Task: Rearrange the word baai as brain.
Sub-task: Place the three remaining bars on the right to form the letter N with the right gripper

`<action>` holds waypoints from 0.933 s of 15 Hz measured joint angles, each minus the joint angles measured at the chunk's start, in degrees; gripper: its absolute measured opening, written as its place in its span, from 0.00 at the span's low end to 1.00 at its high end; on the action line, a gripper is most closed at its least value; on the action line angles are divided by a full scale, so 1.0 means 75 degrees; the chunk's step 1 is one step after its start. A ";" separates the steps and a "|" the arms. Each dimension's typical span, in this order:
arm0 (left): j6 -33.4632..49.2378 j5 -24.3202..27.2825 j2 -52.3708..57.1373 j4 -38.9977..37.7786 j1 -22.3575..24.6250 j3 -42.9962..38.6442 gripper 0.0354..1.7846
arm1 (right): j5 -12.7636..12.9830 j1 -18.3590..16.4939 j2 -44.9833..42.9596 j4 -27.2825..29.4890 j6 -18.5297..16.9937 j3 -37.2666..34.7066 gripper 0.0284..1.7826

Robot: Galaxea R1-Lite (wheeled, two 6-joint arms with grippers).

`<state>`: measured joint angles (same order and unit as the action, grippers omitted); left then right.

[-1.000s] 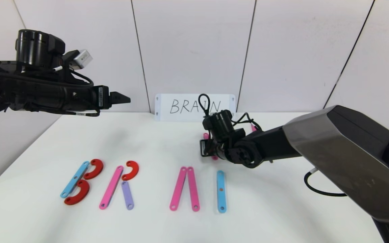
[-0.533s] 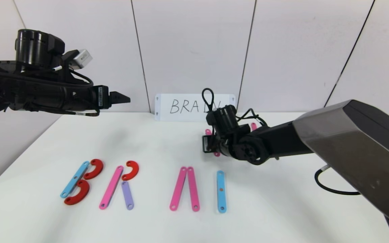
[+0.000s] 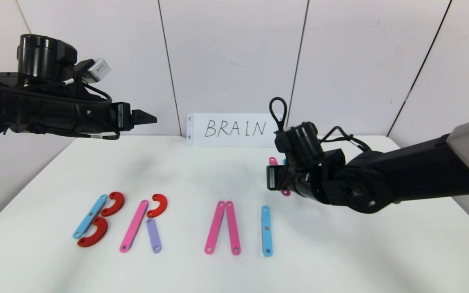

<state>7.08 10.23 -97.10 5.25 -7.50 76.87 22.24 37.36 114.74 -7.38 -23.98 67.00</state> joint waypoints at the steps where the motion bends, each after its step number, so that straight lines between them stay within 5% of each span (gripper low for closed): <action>1: 0.0003 0.0000 0.0003 -0.0003 0.0000 -0.0003 0.97 | 0.0073 0.0085 -0.0237 -0.0011 -0.0208 -0.0400 0.15; 7: 0.0000 0.0000 0.0010 0.0002 -0.0007 -0.0015 0.97 | 0.0346 0.0571 -0.0930 -0.0020 -0.1146 -0.1871 0.15; 14: 0.0000 0.0000 -0.0002 0.0000 -0.0003 0.0007 0.97 | 0.0361 0.0519 -0.0705 -0.0104 -0.1278 -0.2285 0.15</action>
<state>7.08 10.23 -97.11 5.25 -7.52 76.92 24.94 41.25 109.45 -8.16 -33.56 49.86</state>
